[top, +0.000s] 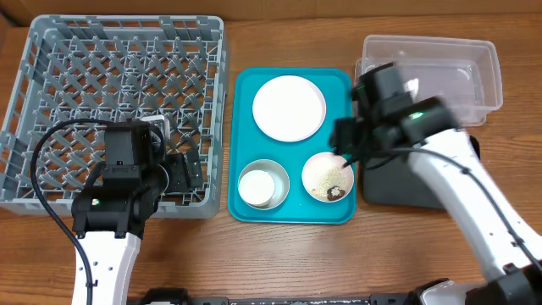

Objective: Sort waste into correct bins and load items into the dishwasher
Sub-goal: 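Grasp the rim of the rice bowl with the right gripper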

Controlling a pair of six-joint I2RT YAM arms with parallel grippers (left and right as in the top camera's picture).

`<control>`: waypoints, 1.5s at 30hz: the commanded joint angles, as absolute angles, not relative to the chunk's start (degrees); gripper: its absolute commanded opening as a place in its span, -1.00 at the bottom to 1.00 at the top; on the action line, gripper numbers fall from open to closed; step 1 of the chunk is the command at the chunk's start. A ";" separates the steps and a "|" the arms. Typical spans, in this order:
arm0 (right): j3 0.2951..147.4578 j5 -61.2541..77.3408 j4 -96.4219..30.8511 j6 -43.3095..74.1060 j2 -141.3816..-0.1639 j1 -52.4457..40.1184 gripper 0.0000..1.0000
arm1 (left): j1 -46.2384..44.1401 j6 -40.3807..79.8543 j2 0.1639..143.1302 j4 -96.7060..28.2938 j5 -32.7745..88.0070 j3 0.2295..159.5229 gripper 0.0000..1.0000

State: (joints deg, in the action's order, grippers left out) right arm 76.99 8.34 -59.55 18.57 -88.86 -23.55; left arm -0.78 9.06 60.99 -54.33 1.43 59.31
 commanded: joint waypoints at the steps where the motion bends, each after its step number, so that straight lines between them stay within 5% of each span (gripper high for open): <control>1: 72.58 4.36 -54.28 21.52 -90.63 -27.77 0.06 | -1.10 9.89 61.08 -54.19 1.10 60.71 0.99; 3: 71.02 4.32 -50.41 21.56 -91.77 -29.69 -0.14 | -1.10 9.89 61.08 -54.17 1.10 60.71 0.99; 12: 70.54 1.28 -41.82 30.33 -101.25 -34.79 -0.15 | -1.10 9.89 61.08 -54.19 1.50 60.71 0.99; 19: 70.54 -0.40 -41.63 35.94 -105.14 -34.87 -0.17 | -1.10 9.87 61.08 -54.19 1.50 60.71 1.00; 28: 70.46 -0.40 -43.40 40.25 -106.02 -35.73 -0.55 | -1.10 9.87 61.08 -54.17 1.50 60.71 0.99; 45: 70.19 -0.38 -47.18 43.81 -106.87 -35.79 -0.67 | -1.10 9.87 61.08 -54.35 1.50 60.71 1.00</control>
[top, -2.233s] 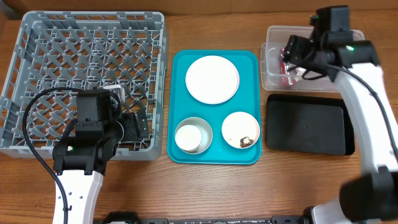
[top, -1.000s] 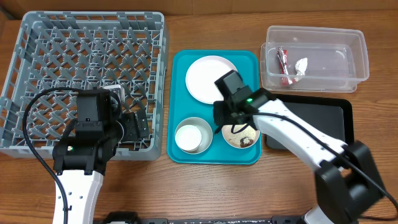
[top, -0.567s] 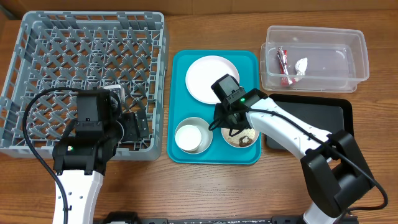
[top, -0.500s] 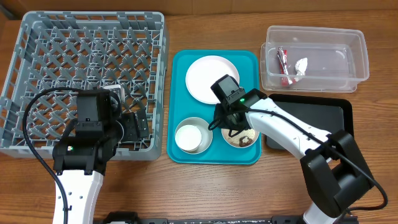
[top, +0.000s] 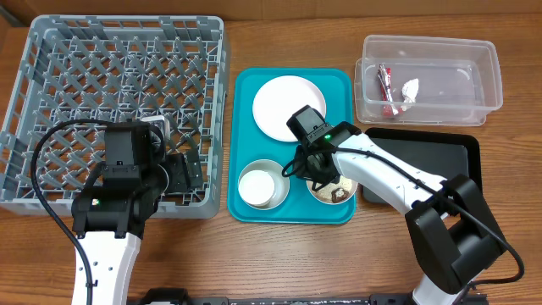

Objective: Sort waste into correct bins and load items into the dishwasher
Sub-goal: 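Grasp the rim of the rice bowl with the right gripper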

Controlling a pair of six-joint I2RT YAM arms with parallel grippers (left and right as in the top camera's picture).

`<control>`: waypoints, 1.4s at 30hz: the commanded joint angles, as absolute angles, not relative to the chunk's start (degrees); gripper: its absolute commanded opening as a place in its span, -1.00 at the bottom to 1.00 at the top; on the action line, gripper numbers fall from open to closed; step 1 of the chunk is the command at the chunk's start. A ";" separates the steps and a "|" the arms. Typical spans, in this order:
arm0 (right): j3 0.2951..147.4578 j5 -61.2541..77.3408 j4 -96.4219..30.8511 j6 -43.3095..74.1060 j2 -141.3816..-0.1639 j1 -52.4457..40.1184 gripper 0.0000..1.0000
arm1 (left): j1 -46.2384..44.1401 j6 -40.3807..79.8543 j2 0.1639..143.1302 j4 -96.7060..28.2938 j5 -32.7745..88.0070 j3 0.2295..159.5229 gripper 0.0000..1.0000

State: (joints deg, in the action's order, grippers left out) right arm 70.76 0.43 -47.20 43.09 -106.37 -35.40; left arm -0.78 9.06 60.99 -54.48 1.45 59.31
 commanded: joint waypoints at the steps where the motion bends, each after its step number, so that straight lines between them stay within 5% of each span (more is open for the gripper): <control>1: 70.13 -0.38 -47.24 44.16 -106.87 -35.79 -0.72 | -1.13 9.89 61.08 -54.35 1.50 60.71 0.99; 8: 68.73 -0.38 -47.90 45.45 -106.87 -35.94 -0.92 | -1.10 9.89 61.08 -54.39 1.50 60.71 1.00; 42: 78.91 -2.09 -59.29 32.69 -92.71 -30.52 -0.92 | -1.10 9.89 61.08 -53.78 1.50 60.71 0.99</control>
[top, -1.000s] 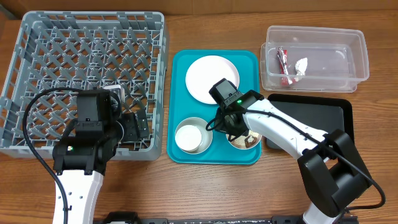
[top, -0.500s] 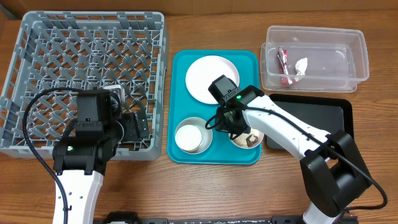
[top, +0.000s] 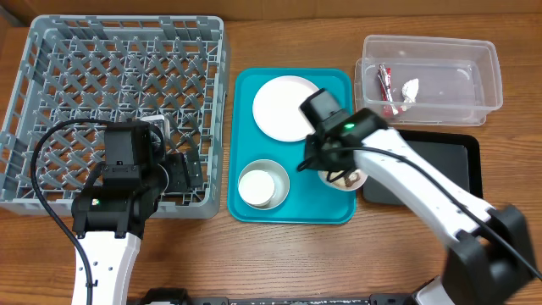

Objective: Sort waste into correct bins and load items into the dishwasher
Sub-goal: 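Grasp the rim of the rice bowl with the right gripper, then tip the rice bowl over the black tray to empty it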

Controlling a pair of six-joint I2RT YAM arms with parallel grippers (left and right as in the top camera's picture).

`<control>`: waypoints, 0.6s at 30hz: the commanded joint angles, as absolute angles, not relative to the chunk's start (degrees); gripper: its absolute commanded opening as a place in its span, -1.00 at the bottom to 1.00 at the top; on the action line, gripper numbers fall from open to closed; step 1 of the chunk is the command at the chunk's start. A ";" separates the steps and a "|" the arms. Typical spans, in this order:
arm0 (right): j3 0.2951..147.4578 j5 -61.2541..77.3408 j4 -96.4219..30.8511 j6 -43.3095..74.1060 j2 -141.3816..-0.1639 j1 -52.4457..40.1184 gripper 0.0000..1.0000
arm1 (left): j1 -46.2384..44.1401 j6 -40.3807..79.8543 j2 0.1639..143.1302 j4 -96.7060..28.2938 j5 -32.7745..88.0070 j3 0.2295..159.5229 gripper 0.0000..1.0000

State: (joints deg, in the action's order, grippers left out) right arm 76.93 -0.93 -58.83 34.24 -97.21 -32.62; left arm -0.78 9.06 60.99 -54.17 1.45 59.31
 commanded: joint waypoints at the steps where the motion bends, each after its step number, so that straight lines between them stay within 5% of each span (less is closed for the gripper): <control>1: 78.91 -2.07 -59.51 32.69 -91.90 -29.52 -0.92 | -1.10 9.89 61.08 -53.78 1.50 60.71 0.99; 18: 74.22 25.50 -56.99 17.47 -89.80 -5.67 -0.92 | -1.10 9.89 61.08 -53.76 1.48 60.71 1.00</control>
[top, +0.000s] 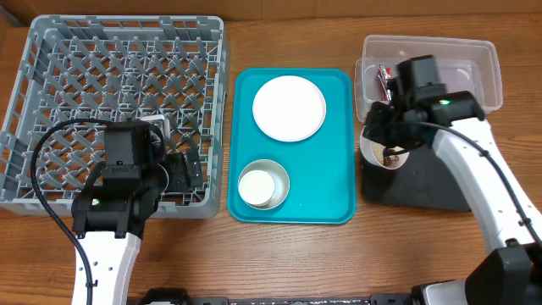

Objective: Sort waste into correct bins and load items into the dishwasher
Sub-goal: 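Tip the rice bowl over the black tray to empty it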

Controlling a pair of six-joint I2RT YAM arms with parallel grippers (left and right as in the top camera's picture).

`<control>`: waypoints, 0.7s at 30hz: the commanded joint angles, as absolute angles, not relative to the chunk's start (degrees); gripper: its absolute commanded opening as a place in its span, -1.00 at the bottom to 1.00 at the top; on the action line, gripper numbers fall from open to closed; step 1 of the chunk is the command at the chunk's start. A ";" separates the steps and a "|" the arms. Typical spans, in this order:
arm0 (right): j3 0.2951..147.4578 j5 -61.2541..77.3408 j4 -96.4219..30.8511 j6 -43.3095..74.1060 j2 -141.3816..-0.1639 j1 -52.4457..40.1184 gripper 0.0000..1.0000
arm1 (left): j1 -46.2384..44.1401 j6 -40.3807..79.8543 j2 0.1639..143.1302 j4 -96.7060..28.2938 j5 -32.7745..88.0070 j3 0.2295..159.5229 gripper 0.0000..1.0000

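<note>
My right gripper [385, 140] is shut on a small white bowl [378, 152] with food scraps, held tilted over the left end of the black bin [423, 182]. On the teal tray [339, 195] lie a white plate [289, 108] and a metal bowl with a white cup inside [262, 186]. The grey dishwasher rack [114, 93] stands at the left. My left gripper [190, 174] rests at the rack's near right edge; its jaws are too dark to read.
A clear plastic bin [440, 76] at the back right holds a red wrapper [385, 85] and a crumpled white scrap [411, 89]. Black cables loop beside the left arm over the rack's near edge.
The right gripper has moved right with the scrap bowl, from above the tray's right edge to over the black bin. The bowl now looks tilted. The left arm is unchanged.
The right arm was first near the clear bin while the scrap bowl sat on the tray. Then its gripper was down at that bowl. Later the bowl was lifted at the tray's right edge, and now it hangs over the black bin. The left arm stayed still.
</note>
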State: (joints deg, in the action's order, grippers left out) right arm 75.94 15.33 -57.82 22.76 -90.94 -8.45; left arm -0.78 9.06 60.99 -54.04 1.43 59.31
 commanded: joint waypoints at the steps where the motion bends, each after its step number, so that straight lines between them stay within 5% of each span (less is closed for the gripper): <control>1: 73.52 27.77 -56.40 16.67 -89.80 -4.51 -0.92 | -1.10 9.87 61.08 -53.76 1.50 60.71 0.99; 21: 54.30 72.84 -37.58 14.96 -89.80 20.51 -0.92 | -1.17 10.33 61.08 -53.74 1.50 60.71 0.99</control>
State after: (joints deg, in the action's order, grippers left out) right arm 56.40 61.32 -39.16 14.76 -90.94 17.93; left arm -0.80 9.08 60.99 -54.04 1.43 59.31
